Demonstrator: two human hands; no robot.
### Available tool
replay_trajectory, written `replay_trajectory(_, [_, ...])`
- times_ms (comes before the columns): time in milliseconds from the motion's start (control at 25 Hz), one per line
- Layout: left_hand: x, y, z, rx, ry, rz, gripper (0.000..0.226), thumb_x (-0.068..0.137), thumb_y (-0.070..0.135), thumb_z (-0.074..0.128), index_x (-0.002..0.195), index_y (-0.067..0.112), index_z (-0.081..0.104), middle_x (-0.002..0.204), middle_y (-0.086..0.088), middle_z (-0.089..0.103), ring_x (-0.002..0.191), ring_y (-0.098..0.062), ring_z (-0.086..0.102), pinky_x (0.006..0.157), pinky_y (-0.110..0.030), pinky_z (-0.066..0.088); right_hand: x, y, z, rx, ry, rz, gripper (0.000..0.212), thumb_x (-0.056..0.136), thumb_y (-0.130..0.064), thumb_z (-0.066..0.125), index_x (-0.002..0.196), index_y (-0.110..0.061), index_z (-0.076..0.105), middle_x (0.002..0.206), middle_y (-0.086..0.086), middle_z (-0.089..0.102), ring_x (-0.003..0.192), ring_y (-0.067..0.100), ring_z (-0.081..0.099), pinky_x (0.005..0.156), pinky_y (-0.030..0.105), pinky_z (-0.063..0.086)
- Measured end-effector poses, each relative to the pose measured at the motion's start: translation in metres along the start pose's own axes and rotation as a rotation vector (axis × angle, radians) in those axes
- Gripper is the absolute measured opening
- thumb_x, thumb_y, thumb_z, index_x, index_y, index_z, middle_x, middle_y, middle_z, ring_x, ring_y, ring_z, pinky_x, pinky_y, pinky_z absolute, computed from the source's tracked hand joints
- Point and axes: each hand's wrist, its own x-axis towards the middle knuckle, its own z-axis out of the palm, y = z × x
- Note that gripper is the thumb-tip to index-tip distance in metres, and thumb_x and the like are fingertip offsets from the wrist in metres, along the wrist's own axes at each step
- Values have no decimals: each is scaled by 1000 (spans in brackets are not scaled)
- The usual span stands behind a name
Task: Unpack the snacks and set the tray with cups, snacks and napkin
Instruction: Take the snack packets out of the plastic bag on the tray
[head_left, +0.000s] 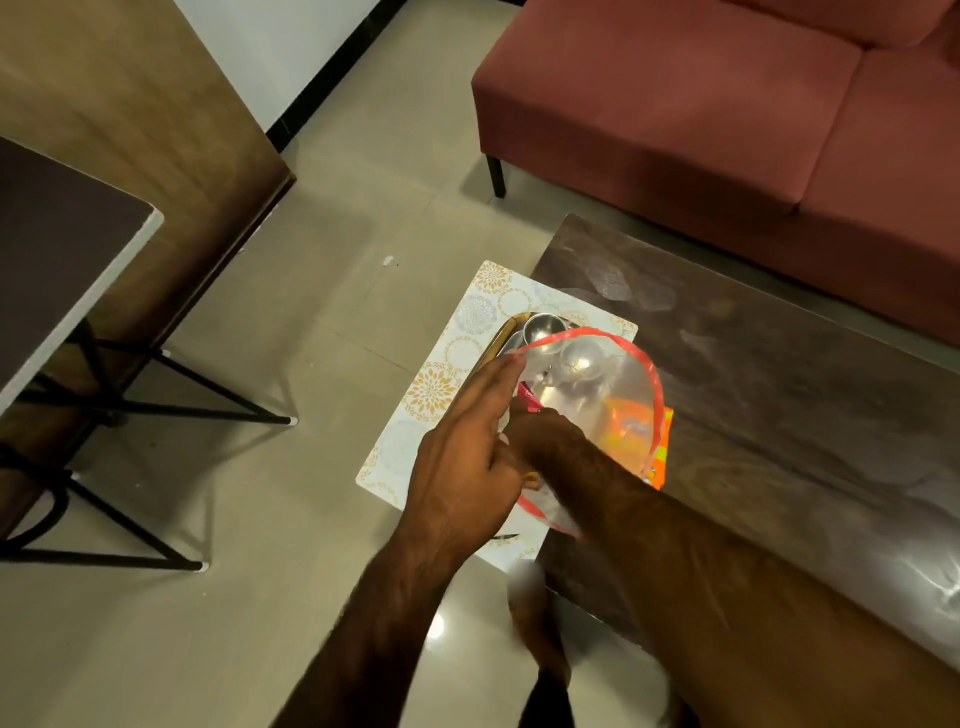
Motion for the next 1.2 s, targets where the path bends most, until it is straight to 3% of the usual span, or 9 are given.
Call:
replay_trajectory(160, [-1, -4, -3, 13, -26, -21, 73, 81, 15, 36, 153, 25, 36, 160, 11, 35, 148, -7, 29, 113, -19, 25, 3, -5, 10, -78, 51, -3, 73, 107, -34, 50, 168, -11, 19, 161, 27, 39, 148, 45, 45, 120, 50, 45])
replay_trajectory(360, [3, -4, -1, 50, -45, -23, 69, 84, 17, 38, 153, 24, 35, 160, 8, 35, 148, -11, 30, 114, -23, 26, 1, 2, 4, -12, 16, 10, 51, 111, -31, 46, 155, -4, 48, 156, 21, 52, 143, 41, 52, 119, 47, 46])
replay_trajectory(560, [8, -6, 4, 94, -59, -35, 74, 86, 0, 46, 155, 23, 32, 162, 6, 31, 150, -13, 27, 110, -19, 25, -34, -8, -31, 81, 155, 37, 46, 100, -37, 57, 137, -10, 64, 135, 10, 70, 127, 32, 67, 97, 38, 55])
replay_trajectory(640, [9, 0, 6, 88, -77, -48, 73, 83, 12, 42, 155, 21, 32, 162, 4, 31, 150, -15, 28, 111, -23, 26, -55, -9, -44, 51, 184, -8, 47, 106, -35, 54, 145, -11, 58, 138, 10, 66, 135, 30, 63, 104, 38, 52])
replay_trajectory(760, [13, 8, 7, 85, -84, -91, 80, 76, 33, 39, 155, 21, 32, 163, 3, 31, 149, -16, 29, 109, -24, 24, -88, -8, -67, 70, 234, -106, 25, 99, -28, 61, 120, -15, 66, 106, 6, 69, 115, 33, 75, 85, 39, 57])
replay_trajectory(840, [18, 11, 6, 96, -94, -96, 77, 80, 29, 45, 155, 22, 30, 163, 4, 29, 149, -17, 29, 108, -24, 24, -111, -6, -84, 187, 152, -94, 35, 88, -18, 69, 123, -16, 65, 109, 4, 75, 96, 32, 81, 86, 39, 67])
replay_trajectory(1000, [23, 14, 1, 150, -75, -97, 73, 85, 7, 49, 155, 20, 31, 163, 3, 30, 147, -21, 34, 111, -35, 35, -146, 25, -116, 651, -34, -99, 39, 89, -5, 72, 125, -18, 64, 104, 6, 65, 65, 25, 78, 54, 33, 65])
replay_trajectory(1120, [23, 19, 0, 148, -76, -122, 72, 84, 6, 48, 153, 23, 33, 161, 4, 34, 144, -22, 38, 108, -34, 35, -169, 73, -136, 759, -122, -174, 33, 93, -10, 75, 120, -28, 70, 106, 13, 77, 72, 27, 78, 52, 29, 60])
replay_trajectory(1200, [22, 23, 3, 130, -78, -114, 70, 82, 10, 46, 151, 23, 37, 158, 4, 38, 142, -23, 41, 101, -28, 33, -180, 104, -144, 812, -73, -215, 32, 92, -9, 77, 117, -29, 72, 111, 20, 78, 80, 29, 75, 58, 32, 60])
